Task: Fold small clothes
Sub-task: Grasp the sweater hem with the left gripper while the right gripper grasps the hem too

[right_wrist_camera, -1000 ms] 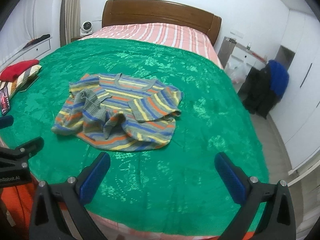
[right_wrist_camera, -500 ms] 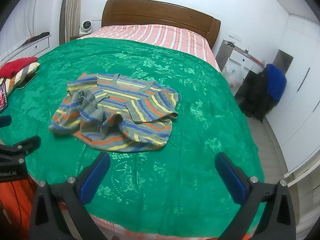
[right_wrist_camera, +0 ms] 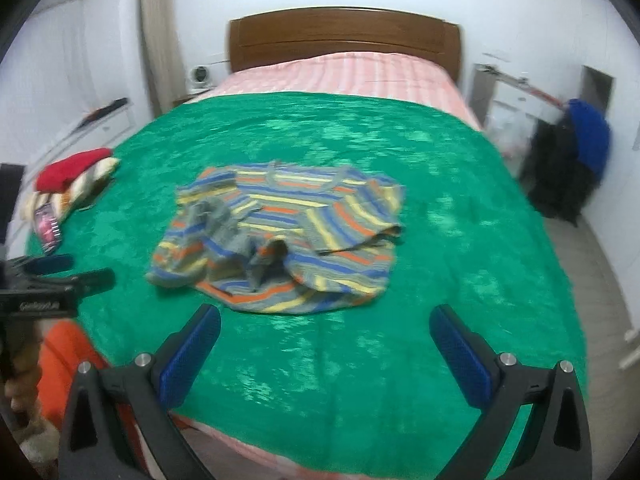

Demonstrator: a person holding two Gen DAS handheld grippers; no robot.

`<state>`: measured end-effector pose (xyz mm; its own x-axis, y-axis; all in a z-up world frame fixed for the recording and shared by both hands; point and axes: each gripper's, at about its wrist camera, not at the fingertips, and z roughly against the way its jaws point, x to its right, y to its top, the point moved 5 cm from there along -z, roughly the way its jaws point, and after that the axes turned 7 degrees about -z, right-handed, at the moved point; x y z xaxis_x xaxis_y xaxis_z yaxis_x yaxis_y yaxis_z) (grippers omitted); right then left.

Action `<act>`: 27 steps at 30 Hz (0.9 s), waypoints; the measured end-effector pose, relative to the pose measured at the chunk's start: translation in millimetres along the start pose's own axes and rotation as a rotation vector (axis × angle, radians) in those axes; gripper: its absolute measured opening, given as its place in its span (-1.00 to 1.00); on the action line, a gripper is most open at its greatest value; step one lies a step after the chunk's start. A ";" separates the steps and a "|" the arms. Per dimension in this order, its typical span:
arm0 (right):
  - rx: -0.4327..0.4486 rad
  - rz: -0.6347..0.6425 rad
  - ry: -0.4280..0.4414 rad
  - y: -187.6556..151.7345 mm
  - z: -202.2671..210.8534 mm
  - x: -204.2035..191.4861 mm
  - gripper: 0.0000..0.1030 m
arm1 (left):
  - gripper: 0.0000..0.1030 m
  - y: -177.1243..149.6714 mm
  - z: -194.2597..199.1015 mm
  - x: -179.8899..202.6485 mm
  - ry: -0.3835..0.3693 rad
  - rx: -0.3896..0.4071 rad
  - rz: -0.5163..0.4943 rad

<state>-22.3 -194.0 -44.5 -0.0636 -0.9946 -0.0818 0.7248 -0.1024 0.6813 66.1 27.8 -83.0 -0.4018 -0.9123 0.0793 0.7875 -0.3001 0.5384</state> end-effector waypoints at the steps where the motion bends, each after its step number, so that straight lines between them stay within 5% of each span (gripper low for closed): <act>1: -0.003 0.039 0.019 1.0 -13.7 -0.9 1.00 | 0.99 6.2 -13.3 -0.8 -0.036 -0.008 -0.029; 4: -0.053 0.159 0.036 2.1 -65.8 -1.7 0.99 | 0.94 25.5 -53.4 -2.5 -0.030 -0.021 -0.128; 6: -0.107 0.208 0.064 4.3 -100.5 -2.8 0.97 | 0.74 35.7 -80.3 0.4 0.002 -0.043 -0.209; 8: -0.149 0.259 0.096 9.9 -128.6 -10.0 0.76 | 0.19 39.2 -98.4 4.1 -0.011 -0.082 -0.254; 10: -0.185 0.296 0.116 14.3 -147.1 -17.5 0.69 | -0.04 41.5 -114.6 6.8 -0.054 -0.114 -0.253; 12: -0.219 0.294 0.173 19.3 -161.7 -25.3 0.39 | -0.66 43.7 -124.0 6.9 -0.097 -0.114 -0.216; 13: -0.234 0.290 0.197 20.5 -165.8 -26.9 -0.17 | -0.92 44.3 -124.5 6.8 -0.110 -0.107 -0.200; 14: -0.241 0.291 0.211 21.1 -167.6 -29.4 -0.78 | -0.92 45.2 -120.2 5.5 -0.125 -0.082 -0.184; 15: -0.228 0.292 0.217 22.3 -164.5 -30.7 -0.93 | -0.93 45.2 -112.3 3.9 -0.144 -0.052 -0.176; 21: -0.129 0.288 0.355 8.1 -71.0 -19.7 -0.93 | -0.94 10.4 -25.1 -4.1 -0.222 0.083 -0.245; 27: -0.213 0.275 0.273 -60.1 -24.9 28.5 -0.90 | -0.84 -81.0 -9.2 -41.5 -0.134 -0.097 -0.204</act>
<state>-50.7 -215.8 -105.9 0.3141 -0.9409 -0.1269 0.8165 0.1995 0.5418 23.3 87.4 -137.7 -0.6098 -0.7873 0.0913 0.7225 -0.5049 0.4722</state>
